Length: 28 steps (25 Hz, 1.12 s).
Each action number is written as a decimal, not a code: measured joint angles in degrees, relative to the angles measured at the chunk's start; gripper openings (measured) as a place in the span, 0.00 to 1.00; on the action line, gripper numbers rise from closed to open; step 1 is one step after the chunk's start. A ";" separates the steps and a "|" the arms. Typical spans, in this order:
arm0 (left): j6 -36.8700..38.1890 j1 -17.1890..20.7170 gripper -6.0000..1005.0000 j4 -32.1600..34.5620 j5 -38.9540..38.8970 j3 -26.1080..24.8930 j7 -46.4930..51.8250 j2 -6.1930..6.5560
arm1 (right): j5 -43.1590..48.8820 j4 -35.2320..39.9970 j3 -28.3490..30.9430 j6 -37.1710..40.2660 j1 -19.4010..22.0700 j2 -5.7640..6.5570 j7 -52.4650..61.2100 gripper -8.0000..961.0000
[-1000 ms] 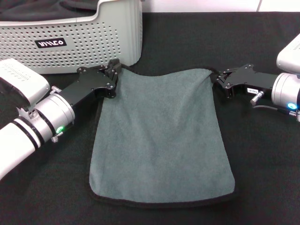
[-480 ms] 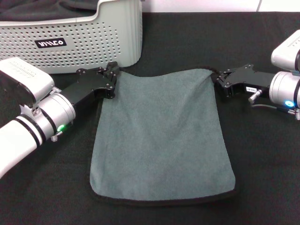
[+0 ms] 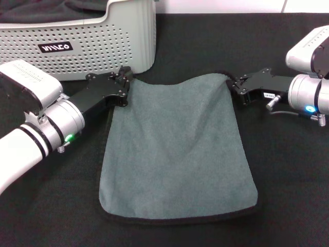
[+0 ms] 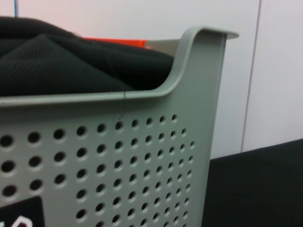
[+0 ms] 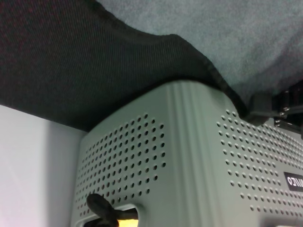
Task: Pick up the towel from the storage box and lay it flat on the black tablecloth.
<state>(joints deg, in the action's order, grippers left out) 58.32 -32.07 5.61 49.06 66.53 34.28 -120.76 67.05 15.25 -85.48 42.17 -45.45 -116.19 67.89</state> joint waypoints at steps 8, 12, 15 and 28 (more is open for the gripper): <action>-3.73 -2.53 0.06 -2.05 0.08 0.00 0.00 0.00 | 0.01 -1.33 -1.56 -0.52 -1.34 0.00 1.86 0.02; -5.00 -2.80 0.06 -2.24 -0.12 -0.10 0.20 0.00 | 0.04 -0.80 -1.42 -0.40 -0.90 0.00 2.12 0.02; -5.45 -2.48 0.09 -2.24 -1.75 -0.42 0.21 0.00 | -0.63 -0.55 -1.34 -1.89 -0.37 0.00 2.24 0.02; -4.73 1.65 0.58 -1.11 -5.80 -0.46 0.22 0.00 | -0.68 10.55 -1.53 -2.51 9.23 0.01 2.22 0.53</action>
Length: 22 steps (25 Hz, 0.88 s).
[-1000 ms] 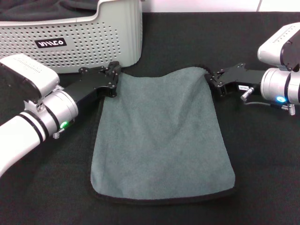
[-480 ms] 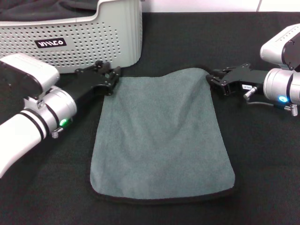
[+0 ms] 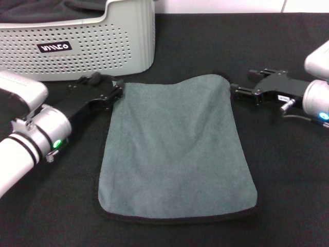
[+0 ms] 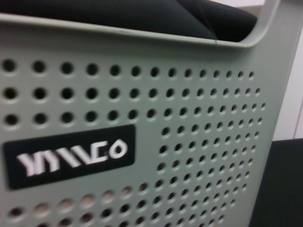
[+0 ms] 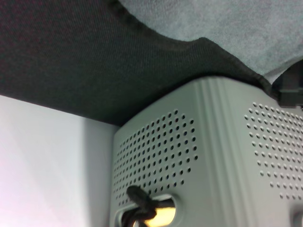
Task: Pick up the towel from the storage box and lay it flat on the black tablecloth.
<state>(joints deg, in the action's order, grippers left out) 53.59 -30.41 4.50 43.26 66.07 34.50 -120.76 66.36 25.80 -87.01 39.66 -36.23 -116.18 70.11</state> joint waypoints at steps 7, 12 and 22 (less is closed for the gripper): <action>5.98 5.78 0.75 2.89 -2.56 -0.02 -0.14 0.08 | 0.00 8.67 -0.05 0.68 8.02 0.26 -0.02 0.84; 10.98 9.16 0.81 3.49 -3.61 -0.03 -0.32 0.27 | -0.03 14.82 -0.01 3.01 13.15 0.41 -0.66 0.90; 24.27 14.25 0.80 3.13 0.98 0.58 -7.82 0.43 | 0.06 17.63 0.35 20.34 16.64 0.62 -7.29 0.93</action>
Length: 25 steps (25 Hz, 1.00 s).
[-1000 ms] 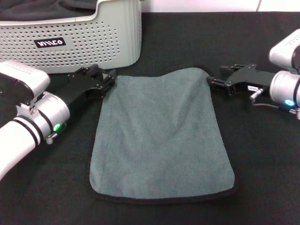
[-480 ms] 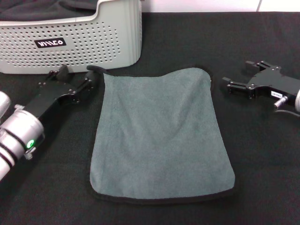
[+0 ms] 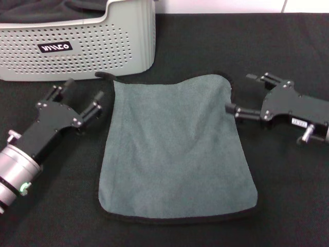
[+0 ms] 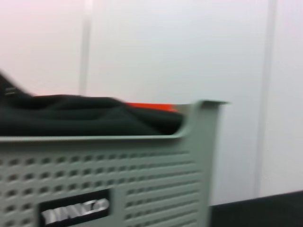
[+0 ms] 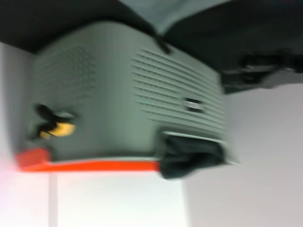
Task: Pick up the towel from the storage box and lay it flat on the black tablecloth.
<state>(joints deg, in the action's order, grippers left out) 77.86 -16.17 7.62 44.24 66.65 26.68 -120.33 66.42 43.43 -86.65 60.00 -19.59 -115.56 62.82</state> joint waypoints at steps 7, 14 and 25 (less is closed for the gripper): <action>5.48 0.92 0.80 0.57 10.49 0.10 -0.49 0.75 | 6.50 0.90 0.05 11.24 0.79 0.11 -3.54 0.93; 13.71 2.40 0.80 3.32 18.11 0.14 -0.14 1.13 | 10.55 1.70 0.40 26.43 1.10 1.88 -4.46 0.93; 25.30 2.91 0.80 8.99 31.70 0.14 13.81 3.96 | 11.88 1.09 6.12 49.95 1.74 3.77 -4.92 0.93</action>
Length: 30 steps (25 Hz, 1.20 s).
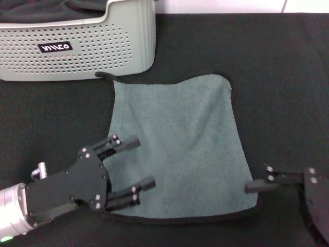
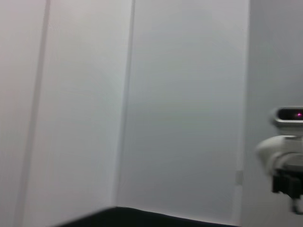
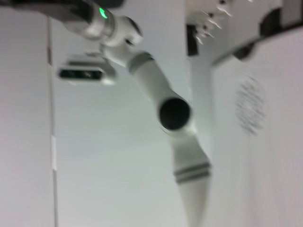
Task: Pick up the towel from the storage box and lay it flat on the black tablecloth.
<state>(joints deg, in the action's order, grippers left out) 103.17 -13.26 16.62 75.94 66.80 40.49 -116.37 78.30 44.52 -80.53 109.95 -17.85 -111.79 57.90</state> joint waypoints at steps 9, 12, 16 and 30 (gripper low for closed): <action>4.65 -0.51 0.80 3.21 7.83 0.00 3.62 0.34 | 2.31 -0.14 2.26 4.07 0.03 -0.57 0.00 0.93; 7.06 -0.99 0.80 3.25 9.97 0.00 3.66 0.68 | 2.38 -0.52 2.29 3.90 0.07 -0.71 0.01 0.93; 7.87 -1.18 0.80 3.60 10.53 -0.14 3.68 0.91 | 2.38 -1.27 2.31 3.40 0.07 -0.87 -0.29 0.93; 8.55 -2.97 0.80 3.95 10.71 -0.09 3.72 0.88 | 3.08 -2.27 2.40 0.44 -0.53 -1.94 -0.51 0.93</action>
<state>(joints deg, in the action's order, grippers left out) 111.71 -16.23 20.57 86.65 66.71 44.21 -115.49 81.39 42.25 -78.13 110.39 -18.39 -113.73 57.39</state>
